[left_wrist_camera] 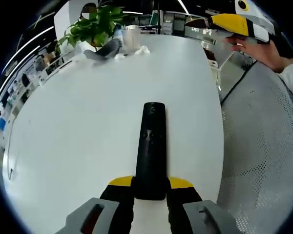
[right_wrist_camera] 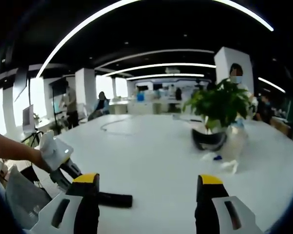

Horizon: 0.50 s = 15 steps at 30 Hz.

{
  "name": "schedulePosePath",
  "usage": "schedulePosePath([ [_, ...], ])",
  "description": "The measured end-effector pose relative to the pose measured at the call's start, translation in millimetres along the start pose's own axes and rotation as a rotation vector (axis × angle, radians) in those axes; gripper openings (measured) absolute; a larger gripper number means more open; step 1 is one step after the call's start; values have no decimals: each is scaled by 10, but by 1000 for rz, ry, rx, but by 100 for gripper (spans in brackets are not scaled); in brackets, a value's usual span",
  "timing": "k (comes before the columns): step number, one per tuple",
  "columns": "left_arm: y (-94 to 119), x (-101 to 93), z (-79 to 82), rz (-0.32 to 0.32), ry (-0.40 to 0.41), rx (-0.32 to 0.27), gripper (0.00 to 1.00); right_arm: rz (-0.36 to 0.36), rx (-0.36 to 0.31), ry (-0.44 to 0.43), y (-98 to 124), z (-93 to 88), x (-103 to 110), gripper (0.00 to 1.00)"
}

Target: Press the specified remote control buttons in sequence, fully releasing each button before pressing the next.

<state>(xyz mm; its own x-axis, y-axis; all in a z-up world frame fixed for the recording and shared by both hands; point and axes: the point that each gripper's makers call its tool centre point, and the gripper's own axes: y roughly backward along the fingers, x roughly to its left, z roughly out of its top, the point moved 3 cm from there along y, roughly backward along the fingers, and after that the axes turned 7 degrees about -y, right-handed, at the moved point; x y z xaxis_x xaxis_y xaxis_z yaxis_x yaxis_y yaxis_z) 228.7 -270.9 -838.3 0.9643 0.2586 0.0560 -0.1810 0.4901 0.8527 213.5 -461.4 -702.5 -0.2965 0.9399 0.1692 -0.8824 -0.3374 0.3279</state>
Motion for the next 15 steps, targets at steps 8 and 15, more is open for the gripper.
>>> schedulePosePath([
  [8, -9, 62, 4, -4, -5, 12, 24, -2, -1, -2, 0, 1, -6, 80],
  [15, -12, 111, 10, -11, -11, 19, 24, 2, 3, 0, -4, -4, 1, 80],
])
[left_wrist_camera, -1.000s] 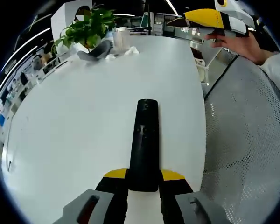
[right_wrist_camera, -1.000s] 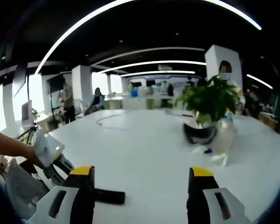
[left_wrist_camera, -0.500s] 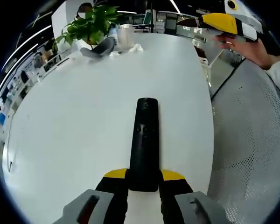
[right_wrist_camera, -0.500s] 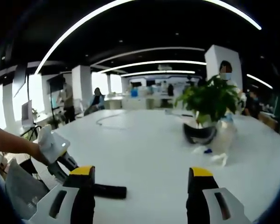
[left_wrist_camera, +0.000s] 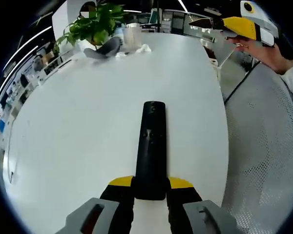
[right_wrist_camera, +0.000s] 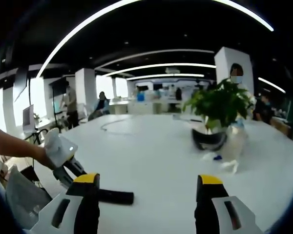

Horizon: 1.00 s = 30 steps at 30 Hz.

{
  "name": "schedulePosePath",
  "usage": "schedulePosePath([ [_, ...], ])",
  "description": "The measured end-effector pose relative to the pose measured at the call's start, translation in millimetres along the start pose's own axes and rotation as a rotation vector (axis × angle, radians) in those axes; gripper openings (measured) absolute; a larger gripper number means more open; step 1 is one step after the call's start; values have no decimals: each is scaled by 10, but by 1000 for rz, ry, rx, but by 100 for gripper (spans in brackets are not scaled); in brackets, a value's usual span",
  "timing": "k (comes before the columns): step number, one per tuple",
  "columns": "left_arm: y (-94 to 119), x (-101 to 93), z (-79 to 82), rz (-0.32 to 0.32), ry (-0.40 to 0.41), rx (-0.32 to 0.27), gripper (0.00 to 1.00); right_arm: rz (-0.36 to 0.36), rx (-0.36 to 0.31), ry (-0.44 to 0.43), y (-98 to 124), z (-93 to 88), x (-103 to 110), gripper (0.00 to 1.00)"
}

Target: Press the specified remote control buttons in sequence, fully releasing each button before pressing the next.

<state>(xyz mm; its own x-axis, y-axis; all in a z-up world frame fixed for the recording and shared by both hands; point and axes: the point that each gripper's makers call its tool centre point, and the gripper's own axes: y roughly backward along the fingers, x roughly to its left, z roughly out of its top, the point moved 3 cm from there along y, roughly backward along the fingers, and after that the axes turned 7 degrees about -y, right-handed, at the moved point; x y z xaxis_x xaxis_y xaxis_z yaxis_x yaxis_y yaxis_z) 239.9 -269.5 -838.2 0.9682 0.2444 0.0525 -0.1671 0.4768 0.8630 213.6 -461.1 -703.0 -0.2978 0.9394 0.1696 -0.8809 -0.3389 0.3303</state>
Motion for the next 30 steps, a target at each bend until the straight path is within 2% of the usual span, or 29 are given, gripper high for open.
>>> schedulePosePath([
  [30, -26, 263, 34, -7, -5, 41, 24, -8, 1, -2, 14, -6, 1, 80],
])
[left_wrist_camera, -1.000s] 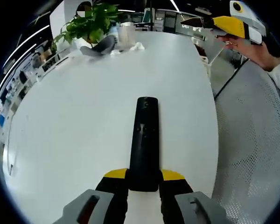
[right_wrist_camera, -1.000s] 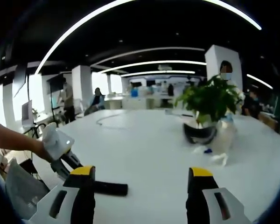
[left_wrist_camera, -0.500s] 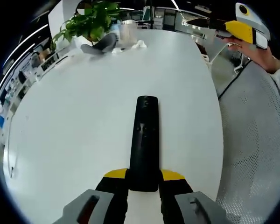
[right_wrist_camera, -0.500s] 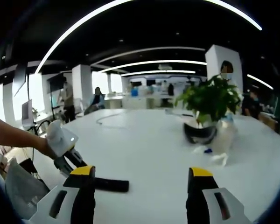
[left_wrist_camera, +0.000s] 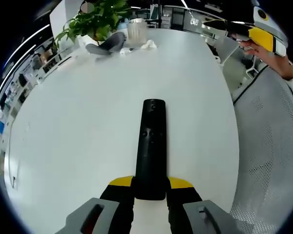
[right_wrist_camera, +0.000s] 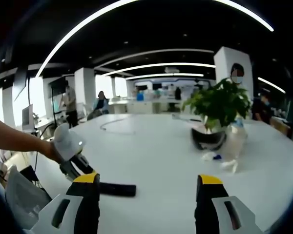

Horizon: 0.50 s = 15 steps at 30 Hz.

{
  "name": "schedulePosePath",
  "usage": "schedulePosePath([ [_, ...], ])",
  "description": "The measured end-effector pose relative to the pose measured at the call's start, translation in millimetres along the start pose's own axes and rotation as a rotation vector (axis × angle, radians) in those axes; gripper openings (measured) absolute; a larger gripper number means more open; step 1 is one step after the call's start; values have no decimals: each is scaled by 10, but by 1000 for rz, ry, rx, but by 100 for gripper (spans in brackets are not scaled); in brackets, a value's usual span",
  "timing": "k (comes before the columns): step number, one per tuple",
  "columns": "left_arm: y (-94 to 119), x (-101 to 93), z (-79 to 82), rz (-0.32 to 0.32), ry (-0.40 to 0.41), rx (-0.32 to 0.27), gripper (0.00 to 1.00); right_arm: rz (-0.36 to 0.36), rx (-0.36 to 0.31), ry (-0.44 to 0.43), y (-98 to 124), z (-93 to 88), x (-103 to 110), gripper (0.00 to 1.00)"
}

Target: Press the specified remote control buttons in sequence, fully releasing each button before pressing the next.

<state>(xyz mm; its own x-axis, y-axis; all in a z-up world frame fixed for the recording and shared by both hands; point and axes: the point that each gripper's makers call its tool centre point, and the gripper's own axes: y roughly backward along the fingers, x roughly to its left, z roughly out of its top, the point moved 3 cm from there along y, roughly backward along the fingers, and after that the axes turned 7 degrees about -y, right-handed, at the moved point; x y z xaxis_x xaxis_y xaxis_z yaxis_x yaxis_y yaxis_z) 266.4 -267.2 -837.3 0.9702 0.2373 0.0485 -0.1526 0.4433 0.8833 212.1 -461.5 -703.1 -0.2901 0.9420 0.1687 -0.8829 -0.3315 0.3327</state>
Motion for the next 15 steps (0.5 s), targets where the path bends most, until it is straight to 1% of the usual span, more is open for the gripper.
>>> schedulePosePath([
  [15, -16, 121, 19, -5, -10, 17, 24, -3, 6, 4, -2, -6, -4, 80],
])
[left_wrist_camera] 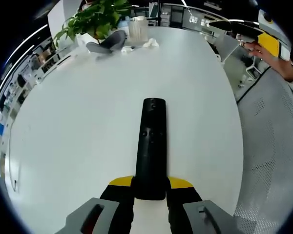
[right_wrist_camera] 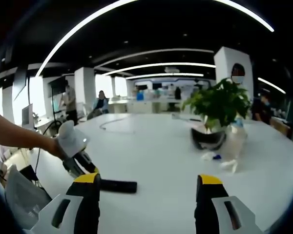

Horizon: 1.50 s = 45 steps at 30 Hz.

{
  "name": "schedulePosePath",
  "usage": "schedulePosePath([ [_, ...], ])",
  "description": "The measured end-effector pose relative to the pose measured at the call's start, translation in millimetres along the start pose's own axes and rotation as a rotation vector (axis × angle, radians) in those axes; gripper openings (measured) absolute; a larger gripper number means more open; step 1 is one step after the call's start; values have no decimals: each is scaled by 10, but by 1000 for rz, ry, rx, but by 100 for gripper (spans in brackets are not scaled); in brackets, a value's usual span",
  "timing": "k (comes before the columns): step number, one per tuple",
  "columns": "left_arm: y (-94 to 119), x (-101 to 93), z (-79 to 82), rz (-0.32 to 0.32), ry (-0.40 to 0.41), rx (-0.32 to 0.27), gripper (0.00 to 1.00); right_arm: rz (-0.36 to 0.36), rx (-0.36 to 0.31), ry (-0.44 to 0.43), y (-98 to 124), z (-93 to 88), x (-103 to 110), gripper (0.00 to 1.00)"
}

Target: Press the specified remote control buttons in sequence, fully releasing each button before pressing the next.

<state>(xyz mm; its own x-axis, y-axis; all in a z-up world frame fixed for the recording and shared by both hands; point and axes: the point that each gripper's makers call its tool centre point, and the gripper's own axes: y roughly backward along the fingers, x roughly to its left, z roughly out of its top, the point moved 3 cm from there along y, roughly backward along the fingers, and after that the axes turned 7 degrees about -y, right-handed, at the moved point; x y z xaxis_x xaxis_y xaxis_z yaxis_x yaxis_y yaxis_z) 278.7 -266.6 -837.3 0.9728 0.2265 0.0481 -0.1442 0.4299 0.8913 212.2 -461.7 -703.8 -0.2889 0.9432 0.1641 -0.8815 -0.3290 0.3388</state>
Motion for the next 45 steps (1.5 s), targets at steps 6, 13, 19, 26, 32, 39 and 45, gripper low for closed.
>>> schedulePosePath([
  [6, -12, 66, 10, -6, -10, 14, 24, -1, 1, 1, -1, -5, -3, 79],
  [13, -11, 134, 17, -19, -35, 31, 24, -4, 2, 1, 1, -7, -4, 79],
  [19, -16, 220, 14, -27, -55, 47, 24, -8, 7, 1, 0, -13, -10, 79],
  [26, -20, 306, 19, -38, -74, 68, 24, -16, 9, 2, -1, -15, -21, 79],
  [32, -28, 396, 15, -46, -92, 82, 24, -21, 9, 2, -3, -17, -30, 79],
  [39, -41, 500, 33, -62, -122, 114, 24, -24, 8, -2, -5, -15, -42, 79],
  [45, -51, 608, 42, -68, -140, 139, 24, -21, 8, -3, -9, -13, -37, 78],
])
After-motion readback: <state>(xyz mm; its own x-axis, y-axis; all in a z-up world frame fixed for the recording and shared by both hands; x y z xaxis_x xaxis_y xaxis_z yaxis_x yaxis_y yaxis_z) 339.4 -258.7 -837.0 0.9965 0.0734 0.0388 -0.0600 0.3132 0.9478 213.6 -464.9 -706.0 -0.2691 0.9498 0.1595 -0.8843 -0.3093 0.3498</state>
